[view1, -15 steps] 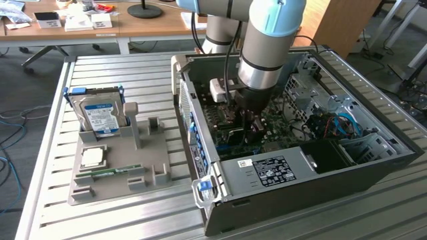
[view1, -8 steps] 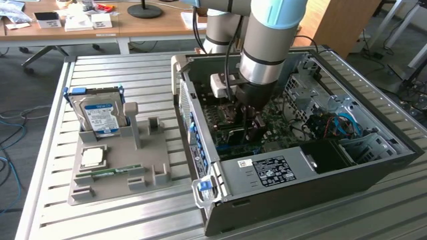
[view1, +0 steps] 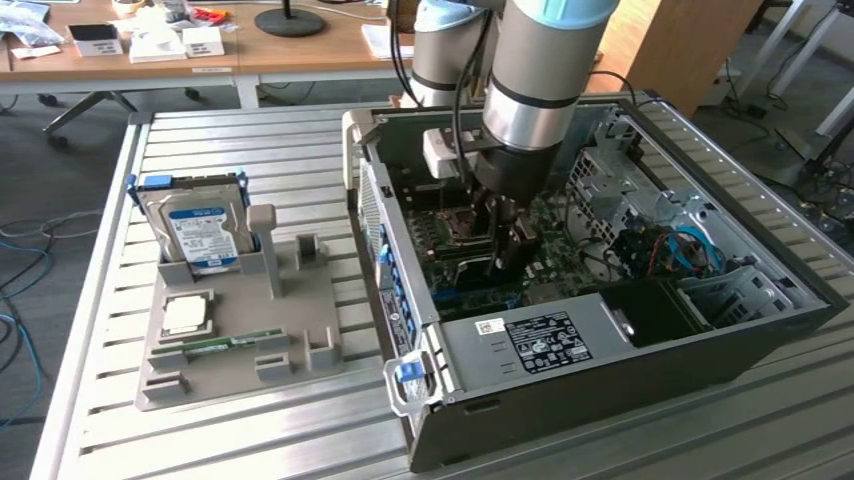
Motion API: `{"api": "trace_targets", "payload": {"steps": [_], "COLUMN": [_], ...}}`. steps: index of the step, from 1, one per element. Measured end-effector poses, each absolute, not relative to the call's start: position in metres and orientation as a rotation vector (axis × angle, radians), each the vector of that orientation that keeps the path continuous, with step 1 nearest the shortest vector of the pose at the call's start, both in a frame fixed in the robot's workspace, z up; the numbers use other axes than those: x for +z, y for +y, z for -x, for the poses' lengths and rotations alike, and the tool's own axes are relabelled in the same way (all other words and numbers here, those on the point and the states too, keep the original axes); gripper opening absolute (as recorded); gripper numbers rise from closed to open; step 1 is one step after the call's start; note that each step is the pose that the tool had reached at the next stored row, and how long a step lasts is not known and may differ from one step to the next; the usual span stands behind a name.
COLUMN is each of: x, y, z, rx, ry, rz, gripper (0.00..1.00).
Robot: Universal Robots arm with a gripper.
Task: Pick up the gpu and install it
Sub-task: 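Insert the gpu into the slot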
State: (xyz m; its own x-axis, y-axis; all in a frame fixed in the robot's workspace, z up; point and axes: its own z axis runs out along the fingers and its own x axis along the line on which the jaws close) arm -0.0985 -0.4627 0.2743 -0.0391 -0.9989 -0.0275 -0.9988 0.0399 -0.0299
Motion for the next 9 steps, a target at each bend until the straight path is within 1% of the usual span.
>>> {"api": "trace_targets", "payload": {"steps": [9], "x": [0.288], "y": [-0.463], "z": [0.098], "rx": [-0.004], "ry": [2.236], "rz": [2.149], "gripper": [0.69]}}
